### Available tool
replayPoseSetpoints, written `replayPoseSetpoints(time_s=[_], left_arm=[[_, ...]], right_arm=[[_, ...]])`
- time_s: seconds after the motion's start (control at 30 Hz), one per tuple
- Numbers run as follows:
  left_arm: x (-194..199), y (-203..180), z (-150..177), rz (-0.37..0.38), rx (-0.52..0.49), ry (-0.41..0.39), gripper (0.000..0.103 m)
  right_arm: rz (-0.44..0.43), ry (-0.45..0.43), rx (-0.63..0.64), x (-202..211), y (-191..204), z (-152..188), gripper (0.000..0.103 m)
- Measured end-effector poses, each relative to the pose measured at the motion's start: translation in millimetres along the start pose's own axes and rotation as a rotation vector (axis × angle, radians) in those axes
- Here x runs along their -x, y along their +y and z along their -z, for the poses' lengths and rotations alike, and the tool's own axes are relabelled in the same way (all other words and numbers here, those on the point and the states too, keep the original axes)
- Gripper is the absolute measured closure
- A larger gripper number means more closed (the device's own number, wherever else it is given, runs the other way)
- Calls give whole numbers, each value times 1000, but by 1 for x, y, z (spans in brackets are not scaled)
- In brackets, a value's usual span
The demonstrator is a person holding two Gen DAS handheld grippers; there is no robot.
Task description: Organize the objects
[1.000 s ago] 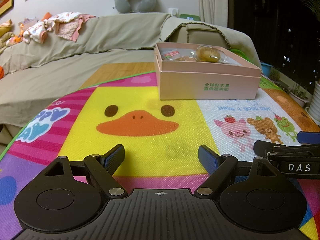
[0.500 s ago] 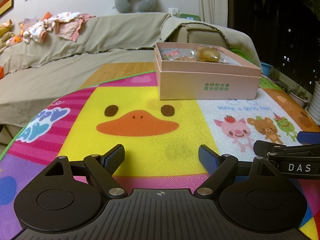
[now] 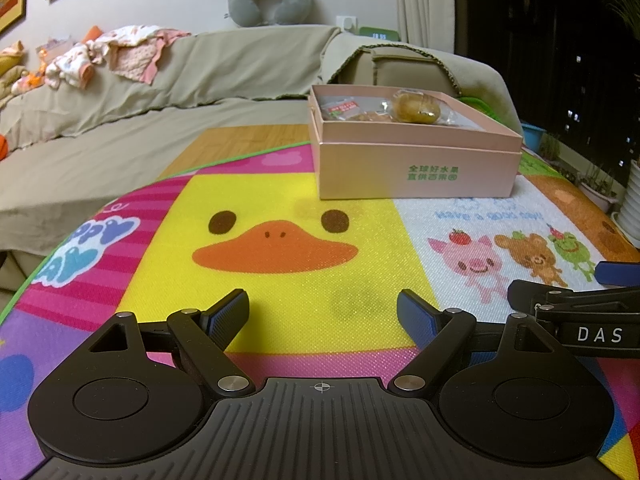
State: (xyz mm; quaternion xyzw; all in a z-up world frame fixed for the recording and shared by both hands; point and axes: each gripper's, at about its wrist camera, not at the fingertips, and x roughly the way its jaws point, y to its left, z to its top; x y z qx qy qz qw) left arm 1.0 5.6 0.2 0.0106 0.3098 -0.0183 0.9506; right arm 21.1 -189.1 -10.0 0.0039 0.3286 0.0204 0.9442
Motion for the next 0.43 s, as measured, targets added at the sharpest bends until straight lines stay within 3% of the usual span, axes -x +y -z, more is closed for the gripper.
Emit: replayPoseSetpoints(time_s=[0.43], left_arm=[[-1, 1, -1, 10, 7, 0, 16]], right_arm=[[0, 0, 0, 0, 0, 0, 0]])
